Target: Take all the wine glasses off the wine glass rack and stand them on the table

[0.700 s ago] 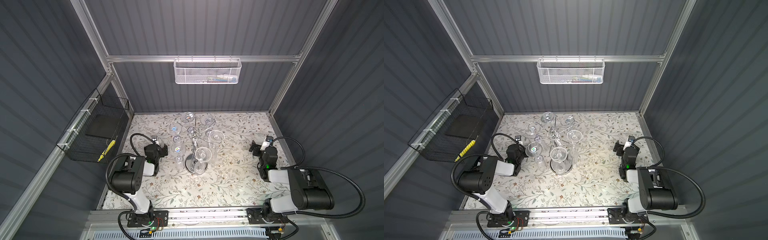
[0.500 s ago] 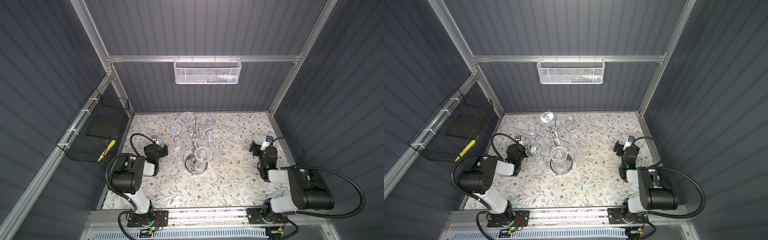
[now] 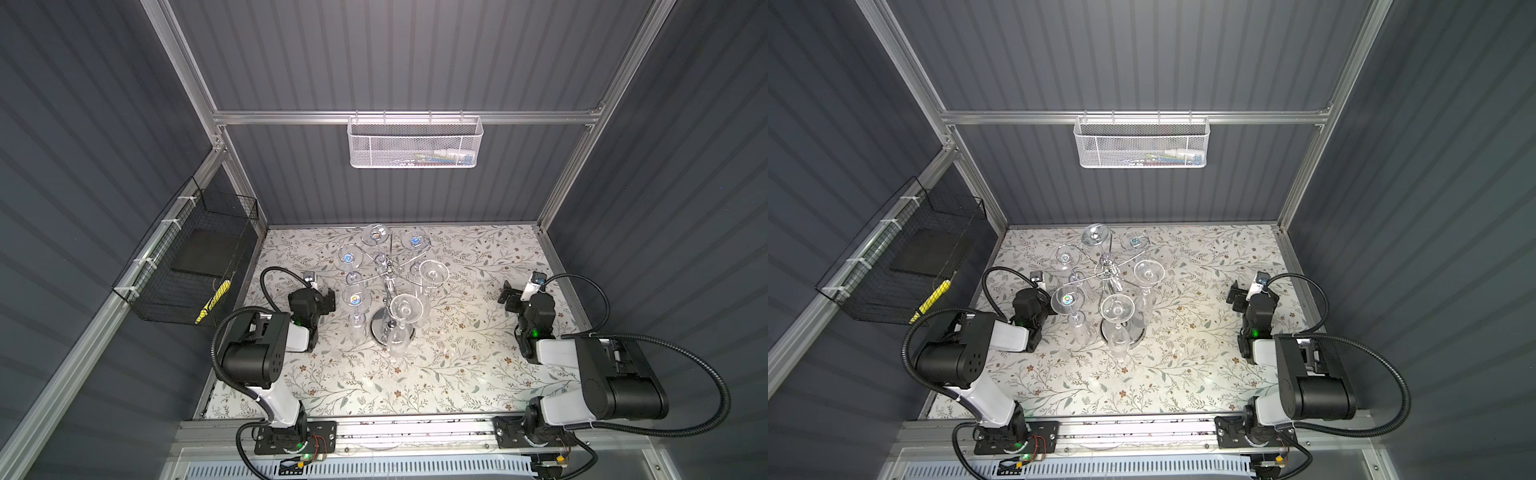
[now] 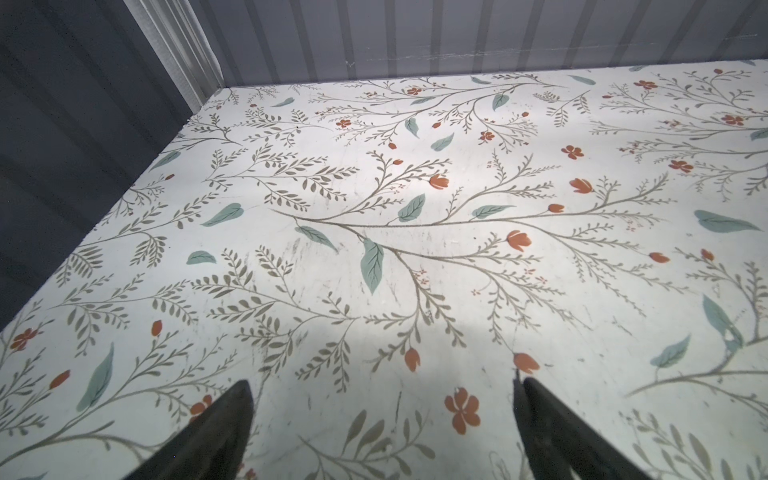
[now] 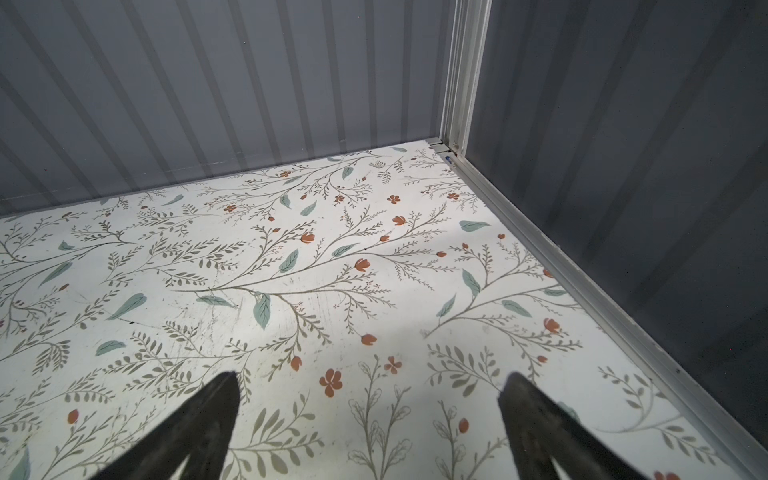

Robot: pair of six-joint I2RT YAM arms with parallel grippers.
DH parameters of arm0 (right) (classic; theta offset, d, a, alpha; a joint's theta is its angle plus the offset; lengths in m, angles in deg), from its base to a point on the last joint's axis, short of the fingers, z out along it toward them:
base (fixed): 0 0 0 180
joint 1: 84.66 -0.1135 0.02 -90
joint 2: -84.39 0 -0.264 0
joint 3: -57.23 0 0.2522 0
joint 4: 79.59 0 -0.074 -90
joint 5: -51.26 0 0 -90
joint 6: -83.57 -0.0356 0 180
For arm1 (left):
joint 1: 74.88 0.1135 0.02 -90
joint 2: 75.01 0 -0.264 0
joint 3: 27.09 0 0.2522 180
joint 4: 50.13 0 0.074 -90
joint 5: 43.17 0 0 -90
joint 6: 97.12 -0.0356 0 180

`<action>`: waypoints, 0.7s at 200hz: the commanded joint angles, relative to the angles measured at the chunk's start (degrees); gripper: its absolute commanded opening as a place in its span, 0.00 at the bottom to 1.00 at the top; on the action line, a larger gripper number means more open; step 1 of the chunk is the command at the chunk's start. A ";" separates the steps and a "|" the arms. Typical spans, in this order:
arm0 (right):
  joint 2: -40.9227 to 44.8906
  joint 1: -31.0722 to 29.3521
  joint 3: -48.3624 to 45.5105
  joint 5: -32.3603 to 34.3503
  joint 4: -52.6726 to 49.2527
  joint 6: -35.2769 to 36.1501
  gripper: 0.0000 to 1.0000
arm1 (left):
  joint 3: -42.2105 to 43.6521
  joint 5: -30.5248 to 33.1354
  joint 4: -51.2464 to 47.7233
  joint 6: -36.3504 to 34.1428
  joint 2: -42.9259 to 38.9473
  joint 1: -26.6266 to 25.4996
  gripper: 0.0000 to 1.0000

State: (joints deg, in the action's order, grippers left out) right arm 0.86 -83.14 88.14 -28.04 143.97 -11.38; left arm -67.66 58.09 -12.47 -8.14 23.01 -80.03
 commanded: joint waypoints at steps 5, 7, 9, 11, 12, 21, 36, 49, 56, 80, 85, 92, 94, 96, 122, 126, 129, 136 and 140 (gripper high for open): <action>-0.18 0.33 0.42 0.62 0.56 -0.15 0.99 | -0.64 -0.37 0.09 -0.48 0.42 0.30 0.99; -0.20 0.33 0.43 0.50 0.59 -0.15 0.99 | -0.62 -0.41 0.09 -0.48 0.42 0.31 0.99; -0.20 0.33 0.43 0.52 0.58 -0.15 0.99 | -0.62 -0.42 0.09 -0.48 0.42 0.31 1.00; -0.20 0.33 0.43 0.48 0.59 -0.15 0.99 | -0.64 -0.43 0.09 -0.48 0.42 0.31 0.99; -0.17 0.33 0.39 0.47 0.60 -0.15 0.99 | -0.63 -0.44 0.09 -0.48 0.42 0.31 0.99; -0.15 0.32 0.43 0.47 0.60 -0.17 0.99 | -0.61 -0.42 0.09 -0.48 0.42 0.31 0.99; -0.19 0.30 0.43 0.56 0.60 -0.04 0.99 | -0.61 -0.40 0.09 -0.48 0.42 0.31 0.99; -0.19 0.33 0.30 0.53 0.63 -0.07 0.99 | -0.61 -0.40 0.09 -0.48 0.42 0.27 0.99; -0.14 0.33 0.34 0.47 0.69 -0.05 0.99 | -0.61 -0.40 0.09 -0.48 0.42 0.31 0.99; 0.02 0.33 0.23 0.48 0.85 -0.06 0.99 | -0.49 -0.38 0.17 -0.48 0.33 0.31 1.00; 0.04 0.33 0.13 0.53 0.94 -0.05 0.99 | -0.43 -0.44 0.32 -0.48 0.29 0.31 0.99; 0.05 0.33 -0.04 0.49 1.19 -0.05 0.99 | -0.11 -0.25 0.71 -0.48 0.22 0.31 0.99; 0.04 0.33 -0.02 0.51 1.21 -0.01 0.99 | -0.09 -0.23 0.97 -0.48 0.17 0.31 0.99; 0.03 0.33 -0.01 0.52 1.21 -0.05 0.99 | 0.02 -0.27 1.36 -0.57 0.16 0.29 0.99; 2.83 -0.13 0.07 0.83 -0.69 0.50 0.99 | -1.11 -0.42 -5.98 -0.31 -6.07 0.31 1.00; 4.18 -0.44 0.12 1.10 -1.94 0.80 0.99 | -1.85 -0.07 -9.29 0.26 -7.88 0.31 0.99; 5.17 -0.67 0.16 1.29 -3.03 1.09 0.99 | -2.54 0.23 -11.85 0.64 -9.35 0.31 0.99; 8.14 -1.40 0.70 2.28 -6.44 1.77 0.99 | -3.97 0.51 -17.37 1.08 -12.76 0.29 0.99; 10.11 -1.70 1.57 2.68 -9.57 1.95 0.99 | -4.77 0.58 -20.11 1.18 -14.66 0.27 0.99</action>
State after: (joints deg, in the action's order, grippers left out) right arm 3.26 -83.43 88.14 -27.80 141.74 -11.14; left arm -67.87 58.16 -18.55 -8.01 18.29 -80.03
